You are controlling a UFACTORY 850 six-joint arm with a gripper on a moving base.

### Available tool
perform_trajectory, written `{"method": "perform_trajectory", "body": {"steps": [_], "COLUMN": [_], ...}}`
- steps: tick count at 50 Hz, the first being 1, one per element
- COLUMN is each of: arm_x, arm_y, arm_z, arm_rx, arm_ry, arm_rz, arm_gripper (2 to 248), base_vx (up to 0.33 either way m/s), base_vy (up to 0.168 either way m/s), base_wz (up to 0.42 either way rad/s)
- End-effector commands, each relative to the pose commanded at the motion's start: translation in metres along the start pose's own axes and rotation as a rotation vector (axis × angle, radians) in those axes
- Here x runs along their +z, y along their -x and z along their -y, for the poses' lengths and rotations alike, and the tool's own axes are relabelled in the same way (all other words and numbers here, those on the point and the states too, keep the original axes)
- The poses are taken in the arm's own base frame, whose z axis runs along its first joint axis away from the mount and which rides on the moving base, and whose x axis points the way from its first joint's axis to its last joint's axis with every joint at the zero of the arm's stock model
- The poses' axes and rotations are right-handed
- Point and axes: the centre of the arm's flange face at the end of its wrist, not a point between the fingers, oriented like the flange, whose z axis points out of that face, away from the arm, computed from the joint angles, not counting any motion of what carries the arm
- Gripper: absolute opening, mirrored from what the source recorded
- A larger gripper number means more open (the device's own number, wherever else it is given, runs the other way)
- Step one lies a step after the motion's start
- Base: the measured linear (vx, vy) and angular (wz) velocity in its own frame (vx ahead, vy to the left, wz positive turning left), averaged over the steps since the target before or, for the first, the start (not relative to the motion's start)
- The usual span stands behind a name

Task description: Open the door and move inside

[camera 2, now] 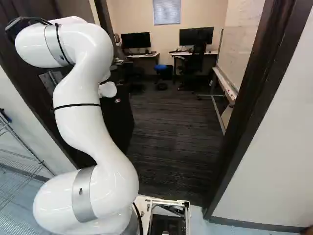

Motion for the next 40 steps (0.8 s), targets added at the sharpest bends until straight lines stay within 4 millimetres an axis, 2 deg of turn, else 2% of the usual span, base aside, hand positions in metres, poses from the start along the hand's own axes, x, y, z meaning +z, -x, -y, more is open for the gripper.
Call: {"method": "perform_trajectory", "body": {"steps": [28, 40], "arm_x": [0.003, -0.009], "arm_y": [0.0, 0.001], "arm_z": [0.005, -0.006], "arm_rx": [-0.015, -0.01], "arm_ry": [-0.019, -0.002], "arm_rz": [0.001, 0.012], "arm_gripper": [247, 247], "base_vx": [0.0, 0.0], "base_vy": [0.0, 0.0], "base_wz": [0.0, 0.0]}}
